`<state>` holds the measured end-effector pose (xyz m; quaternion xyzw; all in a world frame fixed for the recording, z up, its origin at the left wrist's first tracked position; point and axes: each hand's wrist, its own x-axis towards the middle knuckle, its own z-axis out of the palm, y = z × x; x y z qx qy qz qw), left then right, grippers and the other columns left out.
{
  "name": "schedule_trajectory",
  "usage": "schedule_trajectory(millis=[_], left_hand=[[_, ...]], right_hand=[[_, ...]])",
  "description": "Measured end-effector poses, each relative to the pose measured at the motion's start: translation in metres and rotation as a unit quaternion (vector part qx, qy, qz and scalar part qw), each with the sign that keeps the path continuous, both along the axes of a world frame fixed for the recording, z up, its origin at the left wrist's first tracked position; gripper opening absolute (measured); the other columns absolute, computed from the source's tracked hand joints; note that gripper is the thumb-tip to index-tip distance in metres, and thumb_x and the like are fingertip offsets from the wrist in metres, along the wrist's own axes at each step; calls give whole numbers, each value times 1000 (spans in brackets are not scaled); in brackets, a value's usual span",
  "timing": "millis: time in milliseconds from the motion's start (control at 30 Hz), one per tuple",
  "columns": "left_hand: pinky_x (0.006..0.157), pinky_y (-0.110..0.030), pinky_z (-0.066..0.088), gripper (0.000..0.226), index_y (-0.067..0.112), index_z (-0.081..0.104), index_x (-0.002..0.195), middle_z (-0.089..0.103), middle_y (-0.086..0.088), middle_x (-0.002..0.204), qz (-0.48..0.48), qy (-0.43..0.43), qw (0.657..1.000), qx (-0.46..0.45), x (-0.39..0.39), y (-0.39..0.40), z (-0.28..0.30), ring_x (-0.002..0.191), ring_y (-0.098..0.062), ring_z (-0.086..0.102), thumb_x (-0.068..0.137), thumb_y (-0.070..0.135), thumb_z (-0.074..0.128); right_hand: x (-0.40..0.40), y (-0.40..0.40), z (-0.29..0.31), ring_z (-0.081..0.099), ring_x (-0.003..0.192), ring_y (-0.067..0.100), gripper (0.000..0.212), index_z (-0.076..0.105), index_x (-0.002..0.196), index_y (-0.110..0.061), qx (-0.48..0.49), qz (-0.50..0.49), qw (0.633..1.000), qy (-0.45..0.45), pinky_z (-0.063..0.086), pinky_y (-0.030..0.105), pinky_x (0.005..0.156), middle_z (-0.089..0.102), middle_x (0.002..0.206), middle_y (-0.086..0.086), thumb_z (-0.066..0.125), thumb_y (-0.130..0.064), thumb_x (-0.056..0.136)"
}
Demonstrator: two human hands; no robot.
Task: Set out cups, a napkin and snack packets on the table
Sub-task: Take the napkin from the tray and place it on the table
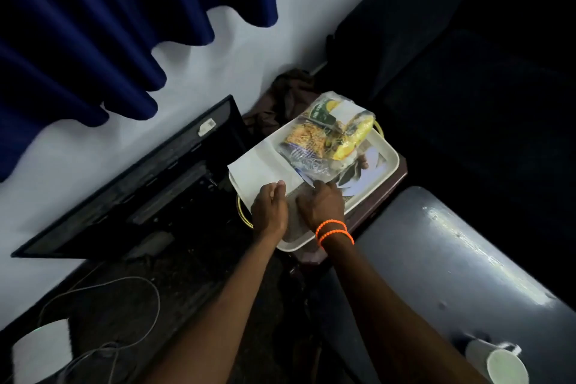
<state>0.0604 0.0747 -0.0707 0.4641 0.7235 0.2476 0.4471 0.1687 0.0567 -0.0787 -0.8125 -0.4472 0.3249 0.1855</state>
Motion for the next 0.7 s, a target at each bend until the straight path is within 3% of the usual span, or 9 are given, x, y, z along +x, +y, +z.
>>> schedule_trajectory(millis=[67, 167, 333, 433, 500, 600, 700], left_hand=[[106, -45, 46, 45, 5, 66, 124, 69, -16, 128, 7, -4, 1000, 2, -5, 7, -7, 121, -34, 61, 106, 41, 46], [103, -40, 47, 52, 8, 67, 122, 71, -16, 125, 25, -5, 1000, -10, -9, 13, -11, 119, -33, 63, 106, 49, 40], [102, -50, 53, 49, 9, 72, 107, 75, -17, 113, 70, -57, 996, -21, -15, 15, -16, 111, -35, 68, 107, 47, 41], [101, -55, 55, 51, 0, 70, 109, 74, -23, 111, 115, -129, 983, -57, -15, 19, -15, 109, -38, 70, 107, 44, 44], [97, -56, 57, 47, 1, 68, 103, 74, -25, 107, 135, -148, 978, -65, -16, 21, -11, 103, -38, 72, 108, 41, 44], [85, -48, 63, 42, 4, 69, 102, 75, -22, 98, 158, -145, 976, -44, -16, 14, 0, 88, -33, 74, 108, 38, 45], [77, -40, 61, 40, 5, 71, 112, 75, -19, 96, 214, -111, 970, -18, -18, -2, 6, 80, -27, 72, 104, 38, 50]], right_hand=[[-11, 18, -8, 54, 120, 40, 54, 62, 128, -10, -18, -14, 999, -25, 46, 44, 100, 57, 124, 18, 63, -47, 88], [-25, 29, -19, 49, 123, 37, 62, 58, 137, -21, -4, -48, 998, -45, 40, 47, 103, 54, 127, 13, 64, -56, 85], [-35, 50, -29, 47, 125, 37, 59, 63, 128, -22, 5, -54, 998, -30, 41, 47, 101, 55, 128, 12, 70, -56, 81], [-33, 60, -25, 48, 125, 36, 43, 69, 118, -24, -22, -56, 998, 3, 44, 46, 102, 57, 125, 13, 71, -47, 81], [-28, 61, -23, 59, 112, 34, 33, 73, 108, -19, -4, -61, 997, 47, 50, 38, 91, 66, 112, 14, 70, -37, 81], [-15, 52, -16, 63, 85, 25, 23, 73, 94, -8, 39, -75, 986, 143, 44, 27, 71, 67, 87, 8, 73, -27, 82], [6, 32, -3, 67, 75, 36, 16, 64, 75, -12, 52, -132, 959, 245, 56, 44, 66, 69, 81, 17, 77, -21, 80]])
